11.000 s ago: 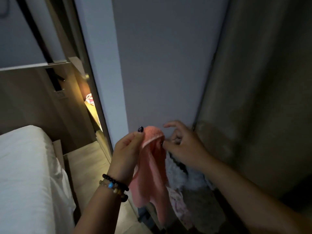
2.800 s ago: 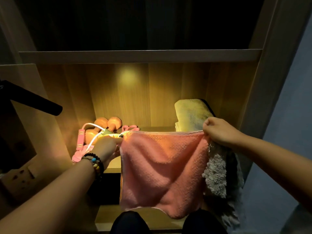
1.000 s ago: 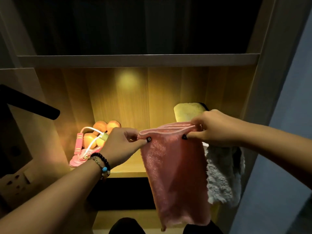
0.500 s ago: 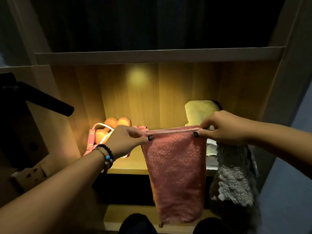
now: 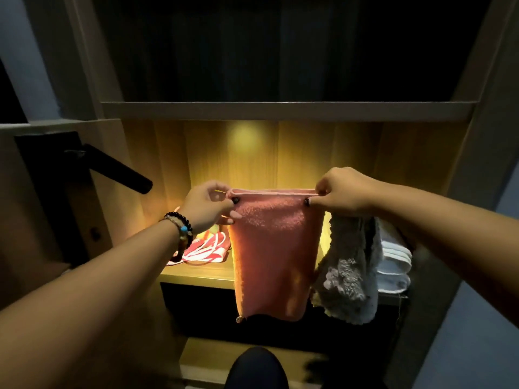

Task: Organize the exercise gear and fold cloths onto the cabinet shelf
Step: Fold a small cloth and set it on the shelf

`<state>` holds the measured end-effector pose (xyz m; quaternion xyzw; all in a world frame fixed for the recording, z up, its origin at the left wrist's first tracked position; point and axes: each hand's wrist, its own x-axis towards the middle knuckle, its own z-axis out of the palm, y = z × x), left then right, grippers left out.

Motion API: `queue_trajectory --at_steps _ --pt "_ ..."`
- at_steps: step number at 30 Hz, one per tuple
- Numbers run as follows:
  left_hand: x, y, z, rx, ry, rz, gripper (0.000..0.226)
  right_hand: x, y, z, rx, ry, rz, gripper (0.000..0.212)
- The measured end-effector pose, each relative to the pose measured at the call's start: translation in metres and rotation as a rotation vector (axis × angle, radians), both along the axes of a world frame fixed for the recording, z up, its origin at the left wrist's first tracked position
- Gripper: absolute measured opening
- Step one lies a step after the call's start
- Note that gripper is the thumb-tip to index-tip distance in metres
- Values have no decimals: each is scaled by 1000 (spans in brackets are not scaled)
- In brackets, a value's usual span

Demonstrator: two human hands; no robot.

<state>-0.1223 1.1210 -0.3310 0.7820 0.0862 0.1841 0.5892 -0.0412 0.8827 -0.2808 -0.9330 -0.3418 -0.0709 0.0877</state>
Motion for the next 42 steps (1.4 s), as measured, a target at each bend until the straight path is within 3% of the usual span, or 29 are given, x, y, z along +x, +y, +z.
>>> queue_trajectory --at_steps 4,10,15,18,21,25,29,32,37,42 --pt "-17 1 12 -110 52 -105 47 -19 -8 9 -3 54 13 43" --pt "-19 2 21 44 240 -251 16 -27 -24 13 198 362 60 26" --pt "2 4 12 328 365 -268 5 -3 -20 -2 125 370 -20 28" --pt "26 -1 0 340 337 -212 5 21 -18 -18 66 412 -42 27" --pt "58 -3 -6 202 247 -106 10 52 -11 -31 128 220 -52 21" --pt "98 2 22 192 -50 97 13 77 2 -23 632 -248 88 17" --pt "90 5 42 197 -292 110 19 81 -3 -10 786 -340 202 19" --pt "62 0 18 173 -304 5 24 69 -16 -32 694 -271 207 21" --pt "15 -20 -75 71 -176 -15 24 31 -35 -115 502 -52 148 15" --pt "-42 -42 -164 -14 32 112 24 -26 -41 -199 549 171 68 19"
